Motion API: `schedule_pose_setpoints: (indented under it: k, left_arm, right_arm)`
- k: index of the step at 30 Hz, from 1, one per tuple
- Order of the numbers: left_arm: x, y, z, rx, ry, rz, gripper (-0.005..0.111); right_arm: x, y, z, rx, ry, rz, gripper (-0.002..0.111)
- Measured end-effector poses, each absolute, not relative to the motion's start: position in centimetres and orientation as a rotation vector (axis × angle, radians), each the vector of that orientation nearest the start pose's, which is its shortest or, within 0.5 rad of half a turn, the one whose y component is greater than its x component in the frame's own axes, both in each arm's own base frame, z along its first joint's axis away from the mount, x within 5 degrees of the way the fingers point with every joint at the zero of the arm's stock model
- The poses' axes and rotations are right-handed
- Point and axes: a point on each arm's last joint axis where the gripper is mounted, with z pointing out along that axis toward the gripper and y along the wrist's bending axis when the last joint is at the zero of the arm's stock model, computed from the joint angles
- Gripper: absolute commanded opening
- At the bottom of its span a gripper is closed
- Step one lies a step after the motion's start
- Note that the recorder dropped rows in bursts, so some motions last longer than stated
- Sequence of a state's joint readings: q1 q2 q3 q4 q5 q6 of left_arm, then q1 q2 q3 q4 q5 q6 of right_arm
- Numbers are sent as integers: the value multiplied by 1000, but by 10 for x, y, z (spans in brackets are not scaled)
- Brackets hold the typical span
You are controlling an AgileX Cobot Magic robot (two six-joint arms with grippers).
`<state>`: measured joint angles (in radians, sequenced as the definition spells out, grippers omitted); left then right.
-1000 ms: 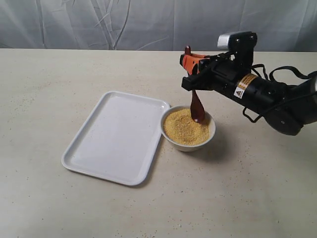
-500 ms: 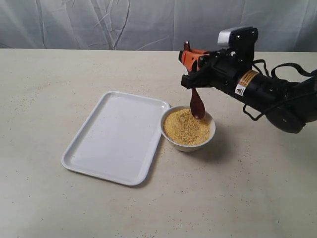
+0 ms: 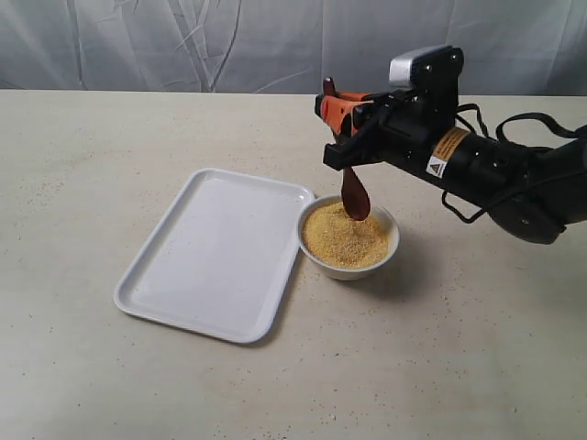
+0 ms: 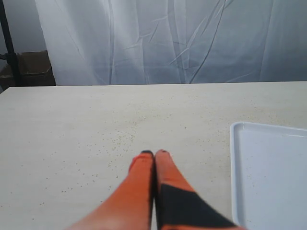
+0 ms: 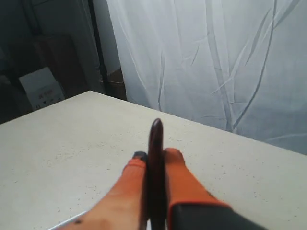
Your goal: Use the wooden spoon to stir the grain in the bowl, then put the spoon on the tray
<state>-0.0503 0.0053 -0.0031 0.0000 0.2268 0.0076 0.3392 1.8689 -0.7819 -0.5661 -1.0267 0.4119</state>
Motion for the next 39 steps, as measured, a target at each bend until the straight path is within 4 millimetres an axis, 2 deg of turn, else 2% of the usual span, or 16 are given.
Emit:
schedule_pose_setpoints:
  k: [4, 8, 11, 16, 21, 25, 32, 35, 39]
  left_arm:
    - [56, -3, 193, 50, 1712, -32, 0]
    - [56, -3, 193, 50, 1712, -32, 0]
    - [56, -3, 193, 50, 1712, -32, 0]
    - [56, -3, 193, 50, 1712, -32, 0]
    - [56, -3, 193, 50, 1712, -32, 0]
    - [56, -3, 193, 50, 1712, -32, 0]
    - [56, -3, 193, 50, 1712, -32, 0]
    - [56, -3, 193, 50, 1712, -32, 0]
    - [56, -3, 193, 50, 1712, -32, 0]
  right_arm:
    - [322, 155, 175, -587, 1613, 650, -1]
    - [325, 153, 156, -576, 1700, 625, -1]
    - [325, 157, 144, -558, 1724, 669, -1]
    - [321, 165, 145, -555, 1674, 744, -1]
    - [320, 165, 160, -538, 1619, 773, -1]
    - [318, 163, 176, -564, 1588, 728, -1]
    - [318, 161, 178, -630, 1615, 628, -1]
    - [315, 161, 194, -565, 1561, 710, -1]
    - [315, 167, 229, -367, 1515, 969, -1]
